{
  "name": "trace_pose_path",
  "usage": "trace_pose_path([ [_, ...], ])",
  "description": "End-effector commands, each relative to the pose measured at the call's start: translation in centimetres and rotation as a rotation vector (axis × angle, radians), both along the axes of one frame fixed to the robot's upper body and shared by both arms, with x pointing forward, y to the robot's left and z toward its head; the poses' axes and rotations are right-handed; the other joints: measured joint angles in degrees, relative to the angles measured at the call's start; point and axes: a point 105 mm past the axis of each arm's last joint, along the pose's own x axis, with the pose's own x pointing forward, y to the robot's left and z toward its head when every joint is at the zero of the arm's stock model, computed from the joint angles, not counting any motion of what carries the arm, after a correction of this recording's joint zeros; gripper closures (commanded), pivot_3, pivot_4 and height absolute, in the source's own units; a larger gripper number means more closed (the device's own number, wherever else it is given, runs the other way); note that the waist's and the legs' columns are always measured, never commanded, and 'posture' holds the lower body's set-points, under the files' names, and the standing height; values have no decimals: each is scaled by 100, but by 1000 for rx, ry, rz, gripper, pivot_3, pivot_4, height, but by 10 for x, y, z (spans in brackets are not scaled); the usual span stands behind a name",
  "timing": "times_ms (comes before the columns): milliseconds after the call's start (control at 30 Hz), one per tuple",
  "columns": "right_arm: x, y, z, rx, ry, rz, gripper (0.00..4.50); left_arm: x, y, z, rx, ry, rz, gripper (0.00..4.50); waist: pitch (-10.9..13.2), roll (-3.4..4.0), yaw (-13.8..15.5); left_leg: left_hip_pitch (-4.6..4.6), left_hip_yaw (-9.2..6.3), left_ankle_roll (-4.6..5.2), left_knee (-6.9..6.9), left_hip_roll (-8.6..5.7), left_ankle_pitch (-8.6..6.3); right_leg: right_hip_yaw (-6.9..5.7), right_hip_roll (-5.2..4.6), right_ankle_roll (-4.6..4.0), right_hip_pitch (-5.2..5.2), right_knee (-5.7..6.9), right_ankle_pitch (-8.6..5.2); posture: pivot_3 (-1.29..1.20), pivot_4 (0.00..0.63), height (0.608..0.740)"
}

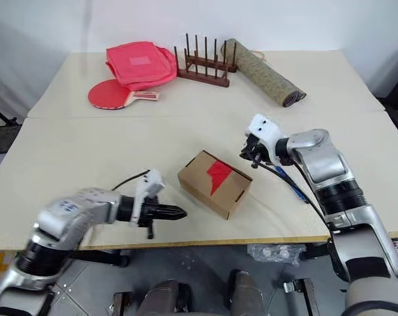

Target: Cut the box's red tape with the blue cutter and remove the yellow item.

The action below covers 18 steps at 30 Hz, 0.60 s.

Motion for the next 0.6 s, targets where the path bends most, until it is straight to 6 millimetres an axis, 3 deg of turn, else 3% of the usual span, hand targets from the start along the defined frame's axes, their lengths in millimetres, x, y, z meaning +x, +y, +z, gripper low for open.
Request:
trace_pose_path([
  [33,-17,11,7,-22,13,104,4478,30,-1,21,-60,-162,166,4500,0,0,-29,1,-6,0,0,-1,0,1,1,0,-1,4,0,0,150,740],
  [267,-51,27,9,7,58,199,4478,50,5,34,-91,-226,248,4500,0,1,-70,10,-12,-1,-8,4,0,-2,6,-2,0,7,0,0,150,740],
  [433,-60,29,7,10,58,182,4478,48,7,33,-62,-210,194,4500,0,0,-58,10,-12,-1,-6,3,0,-1,2,-3,0,6,1,0,150,740],
  [600,-56,21,5,-1,29,117,4478,41,14,36,-34,-186,143,4500,0,0,-53,8,-13,-1,-6,2,0,-4,3,-3,0,5,1,0,150,740],
])
